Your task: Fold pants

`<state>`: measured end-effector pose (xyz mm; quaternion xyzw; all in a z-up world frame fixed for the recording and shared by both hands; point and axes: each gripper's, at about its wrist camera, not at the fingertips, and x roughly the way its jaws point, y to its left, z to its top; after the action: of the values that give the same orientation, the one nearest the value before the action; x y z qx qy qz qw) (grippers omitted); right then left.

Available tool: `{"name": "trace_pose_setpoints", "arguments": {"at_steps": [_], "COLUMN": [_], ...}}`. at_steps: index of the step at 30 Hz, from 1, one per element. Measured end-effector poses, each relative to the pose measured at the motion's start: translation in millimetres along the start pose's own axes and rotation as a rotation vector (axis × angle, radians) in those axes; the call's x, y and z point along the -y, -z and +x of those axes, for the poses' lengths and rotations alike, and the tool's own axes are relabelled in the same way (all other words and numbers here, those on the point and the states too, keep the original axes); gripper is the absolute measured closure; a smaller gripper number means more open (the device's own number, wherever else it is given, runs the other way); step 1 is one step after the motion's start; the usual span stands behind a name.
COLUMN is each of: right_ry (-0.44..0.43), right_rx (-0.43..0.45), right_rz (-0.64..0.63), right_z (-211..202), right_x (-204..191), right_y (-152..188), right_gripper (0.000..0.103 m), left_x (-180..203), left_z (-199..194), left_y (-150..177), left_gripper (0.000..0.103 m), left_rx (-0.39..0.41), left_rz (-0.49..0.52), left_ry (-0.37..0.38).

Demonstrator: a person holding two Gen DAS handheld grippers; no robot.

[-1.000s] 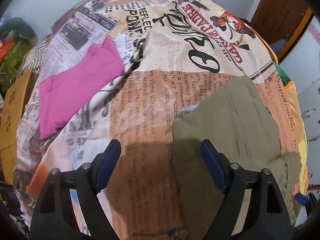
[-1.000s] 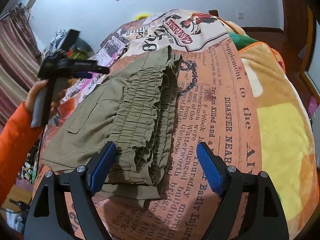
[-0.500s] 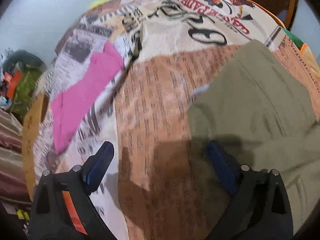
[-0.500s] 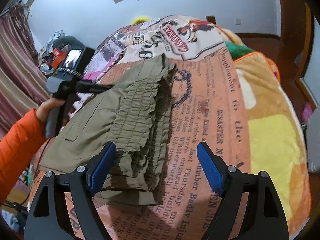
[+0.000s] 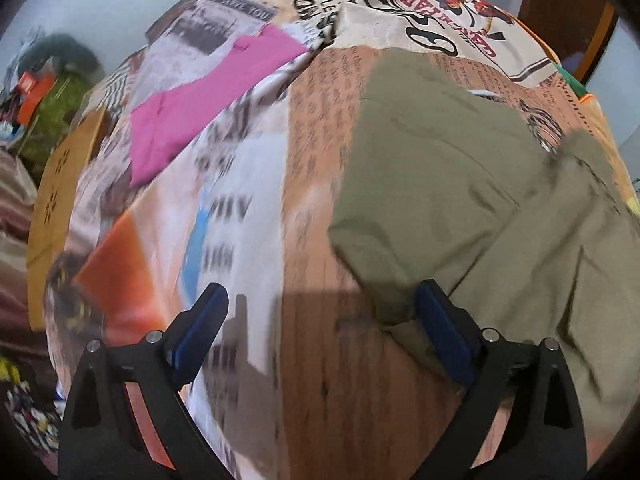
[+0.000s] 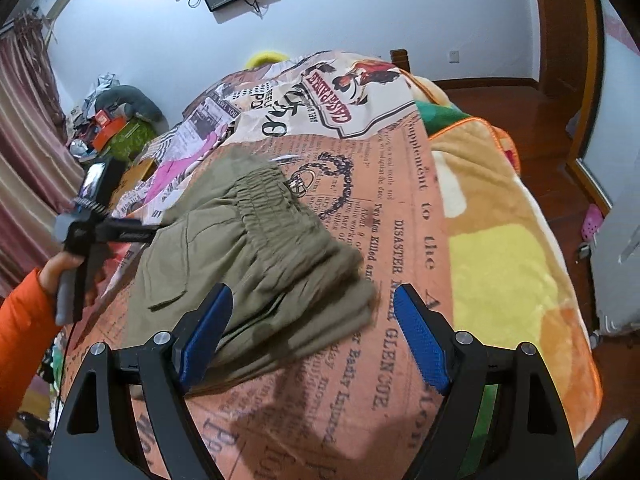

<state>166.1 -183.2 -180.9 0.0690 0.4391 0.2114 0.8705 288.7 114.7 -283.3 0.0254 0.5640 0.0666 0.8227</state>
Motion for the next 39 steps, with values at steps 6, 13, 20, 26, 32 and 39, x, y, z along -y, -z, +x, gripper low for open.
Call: {"name": "trace_pose_setpoints", "arguments": {"at_steps": [6,13,20,26,32,39], "right_ry": [0.013,0.007,0.04,0.022,-0.009,-0.037], "right_rx": [0.001,-0.018,-0.076,-0.119,-0.039,0.025], "right_rz": [-0.022,-0.032,-0.066,-0.088,-0.112,-0.163], "right_z": [-6,1,26,31,13,19], "right_x": [-3,-6,-7,-9,-19,-29], "right_y": [7,13,23,27,7,-29], "right_gripper": [0.023,0.023,0.024,0.039,0.039,0.048], "left_x": [-11,-15,-51,-74,-63,-13], "left_z": [-28,-51,-52,-49,-82,-98], "left_y": [51,94,109,117,93,39], "left_gripper": [0.007,0.007,0.007,0.01,0.01,0.01], "left_rx": [0.008,0.041,0.032,-0.003,0.1,0.178], "left_rz": [-0.09,-0.152,-0.242,-0.269,-0.233,-0.117], "left_ry": [0.066,0.135,0.081,0.051,0.101,0.199]}}
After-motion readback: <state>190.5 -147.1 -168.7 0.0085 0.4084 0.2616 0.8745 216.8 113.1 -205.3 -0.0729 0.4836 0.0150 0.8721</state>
